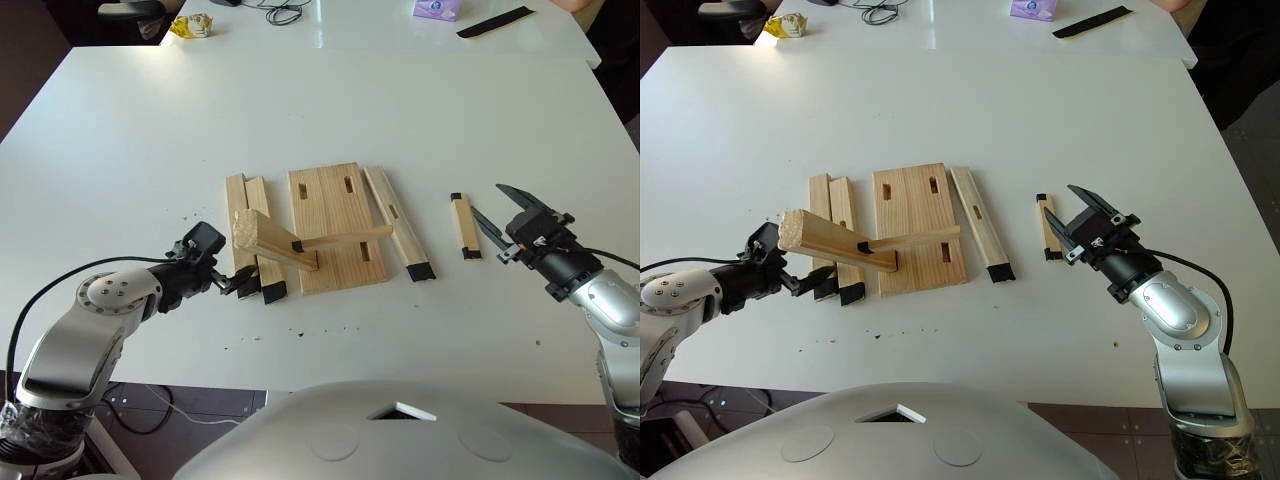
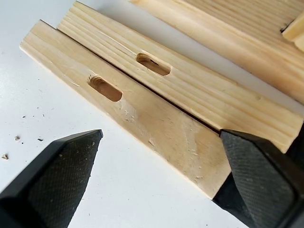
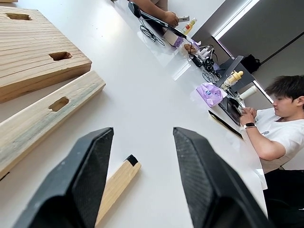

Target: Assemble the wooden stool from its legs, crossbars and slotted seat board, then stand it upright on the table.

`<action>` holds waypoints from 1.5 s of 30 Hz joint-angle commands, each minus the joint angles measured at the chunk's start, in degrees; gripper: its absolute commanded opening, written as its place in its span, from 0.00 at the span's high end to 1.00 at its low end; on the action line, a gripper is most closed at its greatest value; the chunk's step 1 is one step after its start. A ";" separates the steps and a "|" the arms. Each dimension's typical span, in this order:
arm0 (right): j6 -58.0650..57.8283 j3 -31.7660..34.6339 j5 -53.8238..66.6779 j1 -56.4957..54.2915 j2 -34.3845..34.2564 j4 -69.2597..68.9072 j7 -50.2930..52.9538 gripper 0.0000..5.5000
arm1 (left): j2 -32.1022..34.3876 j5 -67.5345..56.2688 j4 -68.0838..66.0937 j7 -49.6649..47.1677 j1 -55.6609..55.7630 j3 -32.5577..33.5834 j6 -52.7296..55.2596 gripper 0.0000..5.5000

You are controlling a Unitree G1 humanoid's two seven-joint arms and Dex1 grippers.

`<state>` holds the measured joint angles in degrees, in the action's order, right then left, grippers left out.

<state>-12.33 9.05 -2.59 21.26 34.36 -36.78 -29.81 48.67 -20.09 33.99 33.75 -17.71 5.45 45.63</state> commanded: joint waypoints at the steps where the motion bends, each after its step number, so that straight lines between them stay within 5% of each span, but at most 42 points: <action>1: -0.97 -0.23 -0.46 0.06 -0.17 -0.84 0.26 0.58 | 2.09 2.98 -0.41 1.53 -4.42 -0.81 -2.74 0.17; 11: -1.29 -0.16 -0.82 1.25 -1.05 -1.48 1.21 0.58 | 3.36 4.15 -9.23 4.01 4.47 0.05 -3.29 0.17; 24: -1.20 0.44 -0.37 0.19 -0.16 -0.80 0.19 0.58 | -2.54 -6.13 -3.47 -0.12 5.70 5.68 26.33 0.17; 31: -1.10 -0.62 -0.97 -0.32 -0.30 -0.55 0.46 0.58 | -6.81 -5.81 -1.93 -4.97 6.59 3.14 31.30 0.17; 45: -1.25 -0.48 -0.44 -2.13 0.29 0.47 -0.44 0.58 | -8.01 -3.20 -7.14 -7.33 4.23 1.65 24.67 0.55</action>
<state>-13.40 8.47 -3.15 19.74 34.08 -36.77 -29.80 41.18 -23.74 29.92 26.58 -10.94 9.19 68.32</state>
